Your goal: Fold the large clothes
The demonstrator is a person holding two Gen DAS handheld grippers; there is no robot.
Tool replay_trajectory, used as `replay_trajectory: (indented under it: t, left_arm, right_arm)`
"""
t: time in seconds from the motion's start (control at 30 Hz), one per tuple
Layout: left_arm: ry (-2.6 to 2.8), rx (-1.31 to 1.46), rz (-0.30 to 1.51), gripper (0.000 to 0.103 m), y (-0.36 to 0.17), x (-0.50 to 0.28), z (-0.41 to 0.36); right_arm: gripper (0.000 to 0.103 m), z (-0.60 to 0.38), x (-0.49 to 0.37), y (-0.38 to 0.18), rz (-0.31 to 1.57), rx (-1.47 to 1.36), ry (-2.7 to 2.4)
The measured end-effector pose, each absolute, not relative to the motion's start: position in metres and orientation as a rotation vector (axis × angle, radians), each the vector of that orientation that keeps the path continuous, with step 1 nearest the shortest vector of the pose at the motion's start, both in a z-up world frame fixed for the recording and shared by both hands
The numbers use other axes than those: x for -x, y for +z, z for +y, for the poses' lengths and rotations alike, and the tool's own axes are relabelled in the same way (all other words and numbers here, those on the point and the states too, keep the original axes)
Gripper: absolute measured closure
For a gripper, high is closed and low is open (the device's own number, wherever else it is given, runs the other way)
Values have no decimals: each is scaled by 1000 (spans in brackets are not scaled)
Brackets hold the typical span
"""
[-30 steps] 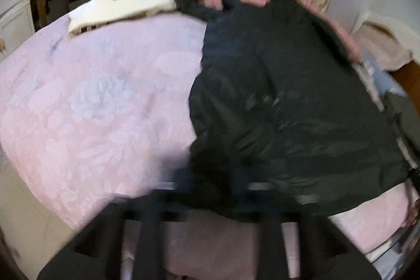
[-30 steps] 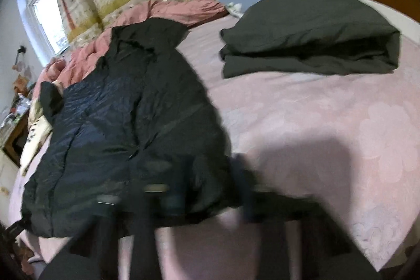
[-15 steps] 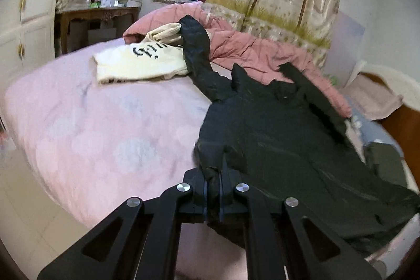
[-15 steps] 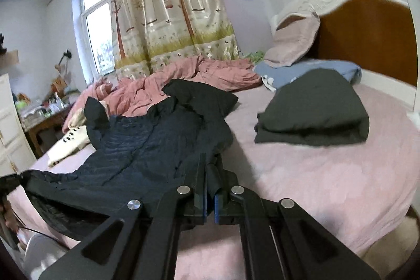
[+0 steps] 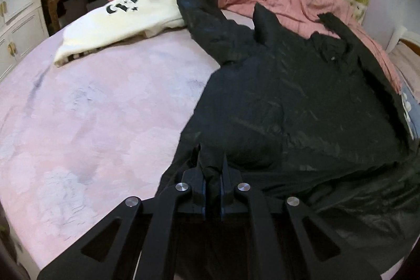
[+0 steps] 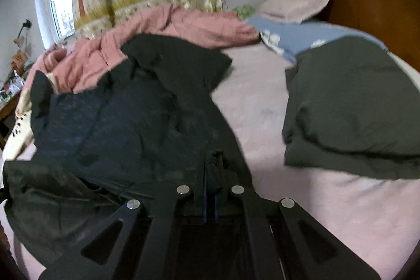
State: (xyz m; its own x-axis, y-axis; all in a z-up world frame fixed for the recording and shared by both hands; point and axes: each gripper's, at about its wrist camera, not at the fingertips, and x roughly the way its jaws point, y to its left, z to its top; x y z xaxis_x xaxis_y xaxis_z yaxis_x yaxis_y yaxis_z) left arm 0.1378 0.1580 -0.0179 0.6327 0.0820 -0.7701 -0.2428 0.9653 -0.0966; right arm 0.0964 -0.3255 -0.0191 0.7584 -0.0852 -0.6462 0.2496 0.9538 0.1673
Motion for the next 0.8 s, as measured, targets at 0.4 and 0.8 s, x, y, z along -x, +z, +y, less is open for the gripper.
replay_trajectory:
  t: [0.4,0.8]
  left_arm:
    - [169,-32,408,48,32,-73,124]
    - [-354,-30,513,27,27,-61,29]
  right_arm:
    - [76,-308,-72,2,518,-160,-226]
    - [14,-237,-28,33,501,-25,173]
